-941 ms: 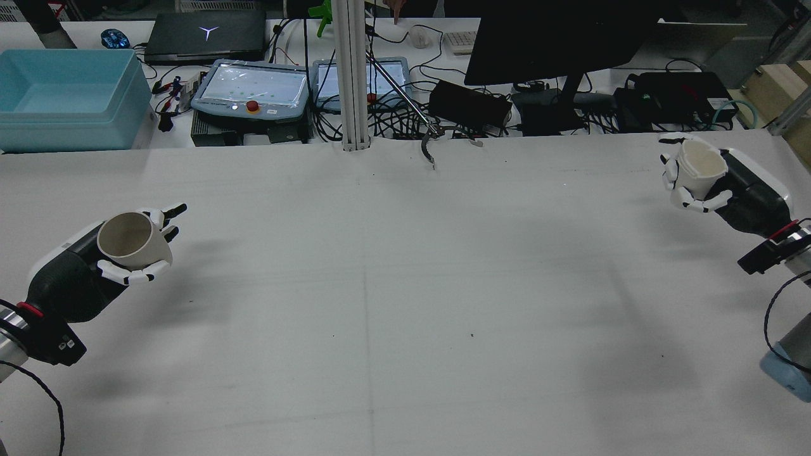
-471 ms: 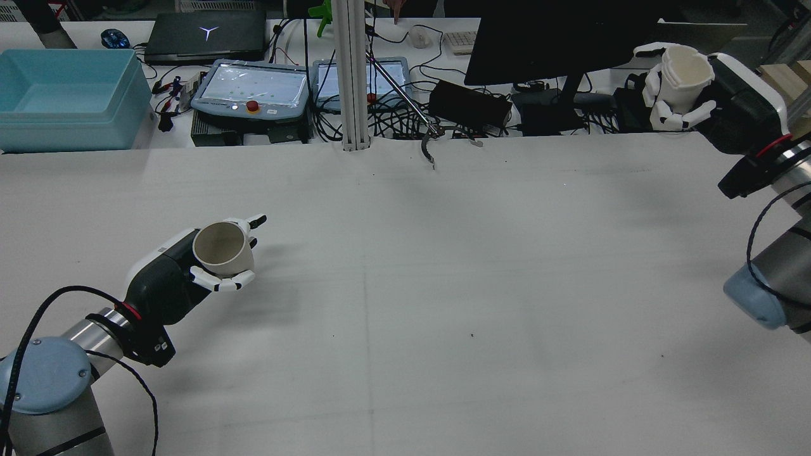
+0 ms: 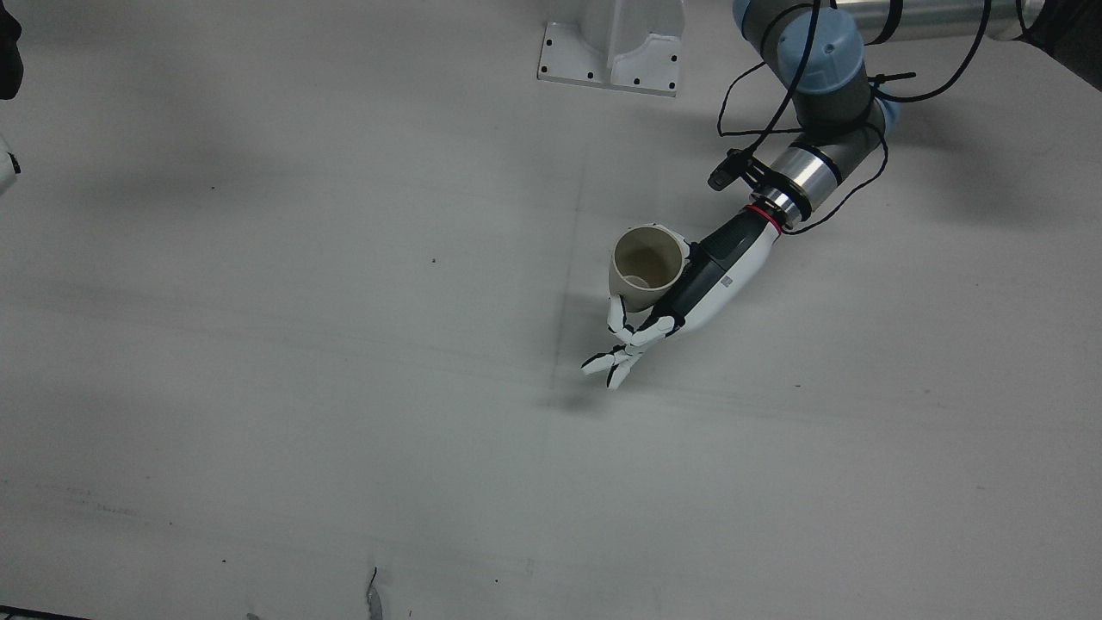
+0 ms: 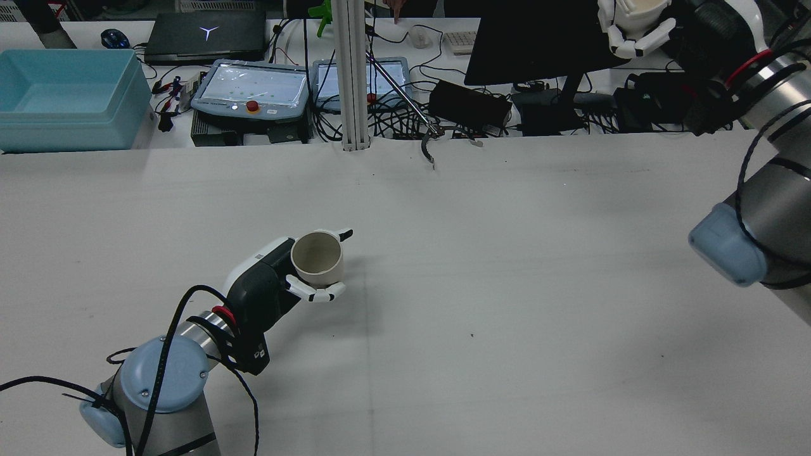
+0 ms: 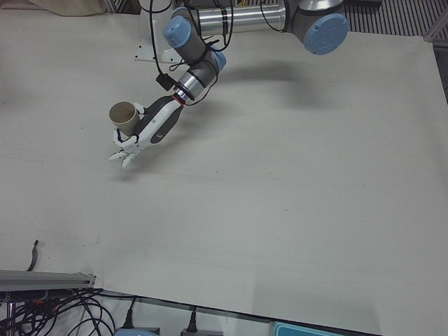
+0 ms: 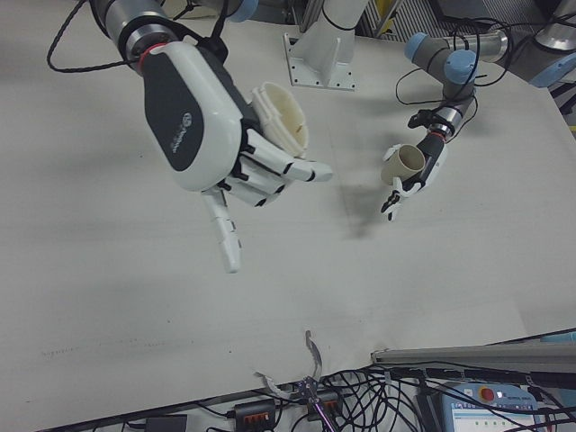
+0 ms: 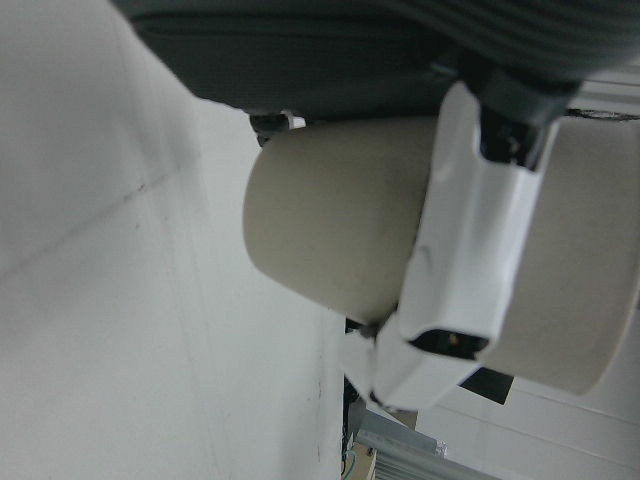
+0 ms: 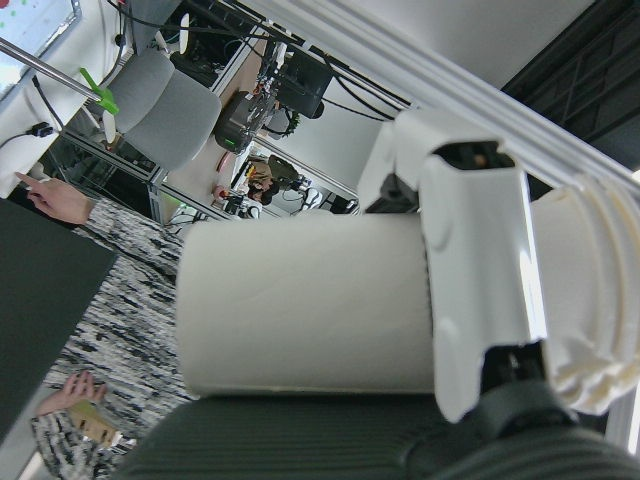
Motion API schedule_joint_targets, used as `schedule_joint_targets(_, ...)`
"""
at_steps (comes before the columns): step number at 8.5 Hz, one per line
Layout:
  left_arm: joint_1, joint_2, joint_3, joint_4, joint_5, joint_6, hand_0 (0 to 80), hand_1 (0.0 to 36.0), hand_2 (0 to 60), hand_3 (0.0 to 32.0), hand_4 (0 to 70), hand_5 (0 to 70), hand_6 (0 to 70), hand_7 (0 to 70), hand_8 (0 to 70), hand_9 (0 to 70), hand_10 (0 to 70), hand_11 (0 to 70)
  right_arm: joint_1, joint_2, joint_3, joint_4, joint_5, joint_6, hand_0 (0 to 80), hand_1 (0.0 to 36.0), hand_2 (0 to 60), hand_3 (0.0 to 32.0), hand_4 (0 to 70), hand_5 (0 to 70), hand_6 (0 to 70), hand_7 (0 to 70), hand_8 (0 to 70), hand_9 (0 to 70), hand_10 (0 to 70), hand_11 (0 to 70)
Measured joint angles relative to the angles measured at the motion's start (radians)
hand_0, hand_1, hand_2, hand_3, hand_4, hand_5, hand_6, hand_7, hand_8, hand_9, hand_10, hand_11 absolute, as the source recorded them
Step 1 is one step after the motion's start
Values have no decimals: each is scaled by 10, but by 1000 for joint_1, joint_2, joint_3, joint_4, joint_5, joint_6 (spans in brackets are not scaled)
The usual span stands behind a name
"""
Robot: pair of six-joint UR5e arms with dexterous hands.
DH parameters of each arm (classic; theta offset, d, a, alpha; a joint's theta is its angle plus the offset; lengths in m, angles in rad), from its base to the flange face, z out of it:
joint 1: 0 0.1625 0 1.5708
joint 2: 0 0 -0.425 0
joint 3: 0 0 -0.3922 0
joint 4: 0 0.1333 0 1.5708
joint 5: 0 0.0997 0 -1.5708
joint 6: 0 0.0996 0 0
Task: Pour water
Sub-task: 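Lift the right hand's cup and carry it up toward the left hand's cup, then tilt the right hand's cup over the cup held by the left hand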
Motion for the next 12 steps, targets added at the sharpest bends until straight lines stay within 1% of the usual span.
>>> schedule_joint_targets(1,19,-46,17,19,-6,9,800,360,600,0,332,700,140,113,18,8,24,81,-19,62,30,-61,2,-79,800,360,600,0,438,262,700,700,505,686,0,23)
schedule_joint_targets(2,29,-85,37,28,-10,17,800,360,600,0,335,700,143,117,18,9,24,82,-55,107,64,-112,6,-166,800,360,600,0,477,261,700,700,498,672,0,28)
schedule_joint_targets(3,34,-125,61,33,-12,21,800,360,600,0,337,700,143,120,18,10,24,81,-112,148,93,-156,11,-262,800,360,600,0,491,258,700,700,485,654,0,25)
schedule_joint_targets(4,35,-151,74,36,-13,23,800,360,600,0,345,700,144,121,18,10,24,81,-173,170,117,-191,30,-342,800,360,600,0,472,255,700,700,471,640,0,12)
schedule_joint_targets(5,35,-171,80,45,-13,21,800,360,600,0,344,700,145,121,19,10,23,79,-245,180,134,-221,62,-427,800,360,600,0,455,252,688,700,459,625,0,4)
schedule_joint_targets(6,33,-183,78,53,-13,18,800,360,600,0,347,700,145,122,19,10,21,77,-316,182,141,-238,95,-509,800,360,600,0,477,245,670,700,430,587,0,0)
schedule_joint_targets(7,30,-189,75,59,-12,15,800,360,600,0,347,700,145,122,19,10,21,76,-386,180,142,-248,131,-584,800,360,600,0,469,240,646,700,411,557,0,0)
schedule_joint_targets(8,26,-190,71,63,-12,14,800,360,600,0,349,700,145,123,19,10,21,76,-436,174,141,-251,163,-630,800,360,600,0,459,240,636,700,406,548,0,0)
schedule_joint_targets(9,24,-191,63,70,-12,13,800,360,600,0,349,700,145,122,19,10,21,77,-471,164,138,-253,189,-662,800,360,600,0,432,240,623,700,408,550,0,0)
schedule_joint_targets(11,24,-193,44,89,-12,11,800,360,600,0,357,700,142,123,18,10,21,76,-496,141,128,-251,222,-690,800,360,600,0,370,243,595,700,410,548,0,0)
schedule_joint_targets(12,24,-194,33,101,-12,10,800,360,600,0,355,700,142,122,18,10,22,78,-498,125,125,-245,235,-689,800,360,600,0,335,247,588,700,415,550,0,24)
